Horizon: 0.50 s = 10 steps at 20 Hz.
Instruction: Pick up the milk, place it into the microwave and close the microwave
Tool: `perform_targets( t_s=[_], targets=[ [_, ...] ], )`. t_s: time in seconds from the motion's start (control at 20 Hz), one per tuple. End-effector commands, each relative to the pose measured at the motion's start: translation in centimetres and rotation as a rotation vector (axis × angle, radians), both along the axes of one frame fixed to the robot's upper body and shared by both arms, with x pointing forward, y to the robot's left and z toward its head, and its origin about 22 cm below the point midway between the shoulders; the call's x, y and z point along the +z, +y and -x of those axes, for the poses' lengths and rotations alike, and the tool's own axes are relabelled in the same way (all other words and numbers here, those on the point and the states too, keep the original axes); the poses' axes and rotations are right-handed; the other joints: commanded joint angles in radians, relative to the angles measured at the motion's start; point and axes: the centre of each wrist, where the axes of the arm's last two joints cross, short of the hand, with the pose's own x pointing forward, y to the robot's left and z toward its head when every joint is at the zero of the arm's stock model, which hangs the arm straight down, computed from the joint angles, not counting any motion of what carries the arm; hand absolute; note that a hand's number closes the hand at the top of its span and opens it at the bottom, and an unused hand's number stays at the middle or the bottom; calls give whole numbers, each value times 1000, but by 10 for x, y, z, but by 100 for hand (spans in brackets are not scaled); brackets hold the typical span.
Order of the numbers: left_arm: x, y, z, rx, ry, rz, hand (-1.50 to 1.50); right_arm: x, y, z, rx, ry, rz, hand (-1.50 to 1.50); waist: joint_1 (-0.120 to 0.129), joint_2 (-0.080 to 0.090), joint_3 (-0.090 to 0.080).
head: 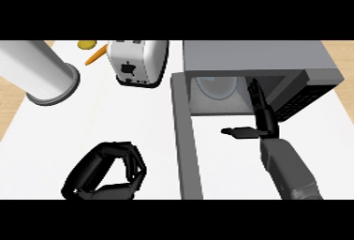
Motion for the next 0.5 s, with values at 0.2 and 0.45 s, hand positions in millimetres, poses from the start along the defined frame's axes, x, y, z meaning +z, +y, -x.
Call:
perform_targets(
  t_s=[0.2, 0.45],
  targets=[
    [-15, -47, -17, -163, 67, -151, 150, -6, -19, 38, 41, -7, 9, -150, -31, -7, -2],
    [-38, -80, -21, -190, 84, -176, 150, 13, -46, 68, 50, -46, 21, -150, -37, -5, -2]
  ],
)
